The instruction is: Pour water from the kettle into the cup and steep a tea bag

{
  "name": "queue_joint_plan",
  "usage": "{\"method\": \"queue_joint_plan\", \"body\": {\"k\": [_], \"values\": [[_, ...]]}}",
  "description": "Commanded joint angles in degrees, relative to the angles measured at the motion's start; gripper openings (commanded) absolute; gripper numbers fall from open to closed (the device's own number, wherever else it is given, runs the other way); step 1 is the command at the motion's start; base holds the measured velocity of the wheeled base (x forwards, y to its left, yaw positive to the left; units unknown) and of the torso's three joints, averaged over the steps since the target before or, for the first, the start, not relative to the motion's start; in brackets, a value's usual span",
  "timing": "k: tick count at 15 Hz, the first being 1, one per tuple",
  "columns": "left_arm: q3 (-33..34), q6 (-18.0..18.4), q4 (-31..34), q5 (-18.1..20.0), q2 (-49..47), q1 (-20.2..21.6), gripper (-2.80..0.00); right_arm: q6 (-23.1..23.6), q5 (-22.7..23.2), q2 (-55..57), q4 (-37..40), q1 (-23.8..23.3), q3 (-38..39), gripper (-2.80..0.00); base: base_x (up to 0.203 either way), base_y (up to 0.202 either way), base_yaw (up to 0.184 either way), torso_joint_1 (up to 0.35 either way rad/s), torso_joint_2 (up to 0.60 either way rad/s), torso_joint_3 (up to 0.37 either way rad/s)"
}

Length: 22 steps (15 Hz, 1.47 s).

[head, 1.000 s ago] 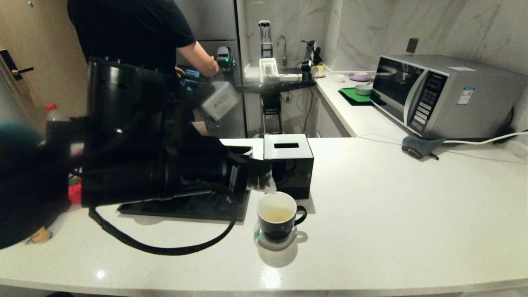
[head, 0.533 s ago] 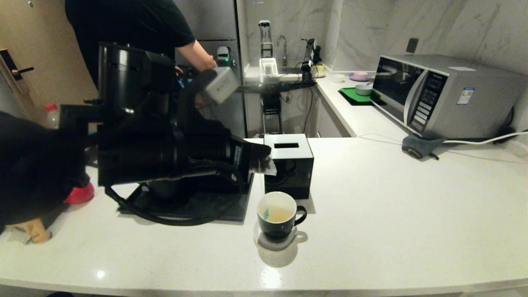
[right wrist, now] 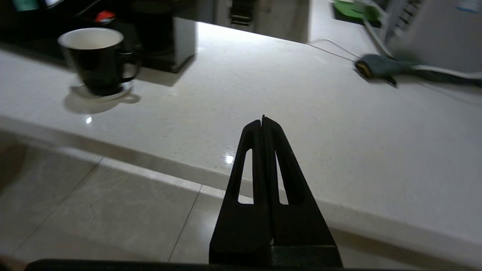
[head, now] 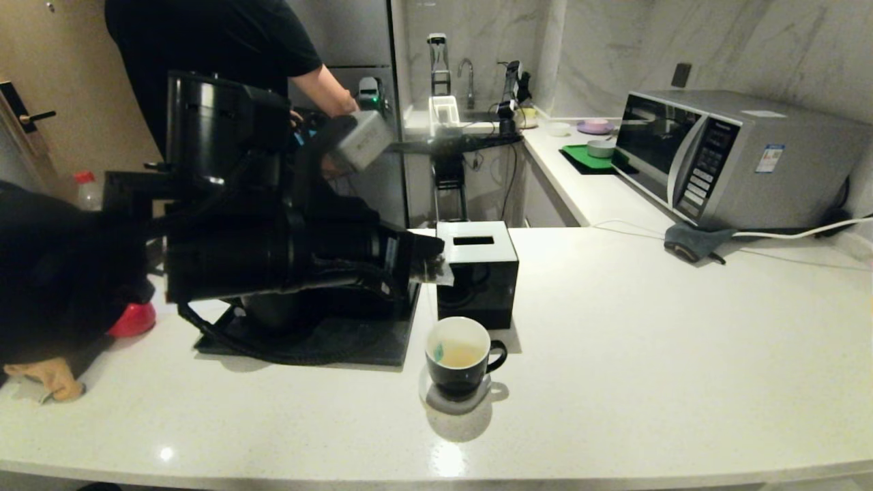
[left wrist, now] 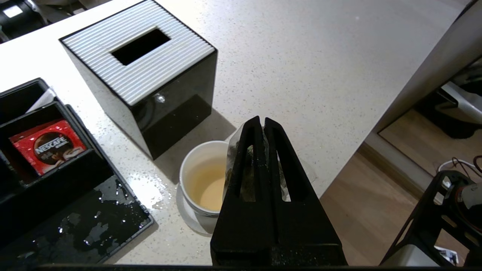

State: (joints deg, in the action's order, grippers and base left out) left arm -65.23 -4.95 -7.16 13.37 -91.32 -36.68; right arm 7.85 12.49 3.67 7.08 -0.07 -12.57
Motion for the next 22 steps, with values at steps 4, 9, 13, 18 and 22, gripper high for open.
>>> {"method": "queue_joint_plan", "body": {"k": [4, 9, 13, 18, 22], "values": [[-0.5, -0.15, -0.05, -0.01, -0.09, 0.55, -2.8, 2.37, 5.75, 20.73, -8.95, -0.01, -4.39, -2.8, 0.0, 0.0, 0.0, 0.0, 0.0, 0.0], [-2.09, -0.06, -0.05, -0.09, -0.89, 1.51, -2.8, 2.85, 12.3, 44.7, -27.1, 0.52, -7.83, -2.8, 0.0, 0.0, 0.0, 0.0, 0.0, 0.0], [-4.5, 0.02, -0.05, -0.09, -2.11, 3.05, -2.8, 3.16, 14.99, 64.95, -43.28, 7.65, -11.0, -2.8, 0.0, 0.0, 0.0, 0.0, 0.0, 0.0], [-5.78, 0.01, -0.6, -0.18, -3.26, 4.17, -2.8, 3.0, 15.57, 87.21, -61.54, 21.3, -18.14, -2.8, 0.0, 0.0, 0.0, 0.0, 0.0, 0.0], [-6.14, -0.15, -2.16, -0.27, -4.18, 5.26, -2.8, 2.49, 14.39, 97.6, -67.77, 30.2, -26.84, -2.8, 0.0, 0.0, 0.0, 0.0, 0.0, 0.0]]}}
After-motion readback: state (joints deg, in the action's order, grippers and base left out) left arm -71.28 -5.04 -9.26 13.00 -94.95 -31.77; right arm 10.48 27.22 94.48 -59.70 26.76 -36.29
